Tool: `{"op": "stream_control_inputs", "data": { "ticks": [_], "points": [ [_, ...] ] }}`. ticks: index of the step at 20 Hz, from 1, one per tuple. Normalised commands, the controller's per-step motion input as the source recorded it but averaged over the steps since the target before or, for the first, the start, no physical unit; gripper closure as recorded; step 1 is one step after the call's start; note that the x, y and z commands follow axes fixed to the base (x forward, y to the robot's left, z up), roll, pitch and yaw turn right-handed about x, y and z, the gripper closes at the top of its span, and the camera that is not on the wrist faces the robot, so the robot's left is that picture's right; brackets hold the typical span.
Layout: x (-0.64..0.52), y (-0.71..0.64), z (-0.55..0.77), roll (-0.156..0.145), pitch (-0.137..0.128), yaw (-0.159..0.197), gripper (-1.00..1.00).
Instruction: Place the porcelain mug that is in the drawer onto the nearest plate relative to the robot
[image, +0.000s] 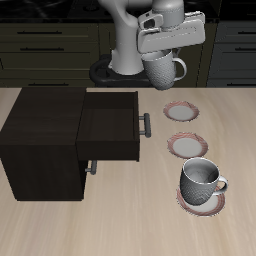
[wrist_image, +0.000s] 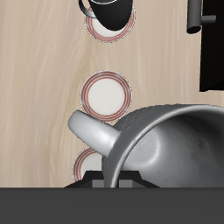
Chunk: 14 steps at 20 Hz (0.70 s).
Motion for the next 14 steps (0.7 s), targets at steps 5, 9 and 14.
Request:
{"op": "stream_control_inputs", "data": {
  "ticks": [5, 9, 14],
  "points": [
    [-0.35, 0.13, -0.22, 0.029, 0.027, -0.035, 1.0],
    [-0.44, 0.13, -0.09, -0.019, -0.045, -0.021, 1.0],
    [-0.24, 0.05, 0.04, -0.032, -0.03, -0.094, 1.0]
  ]
}}
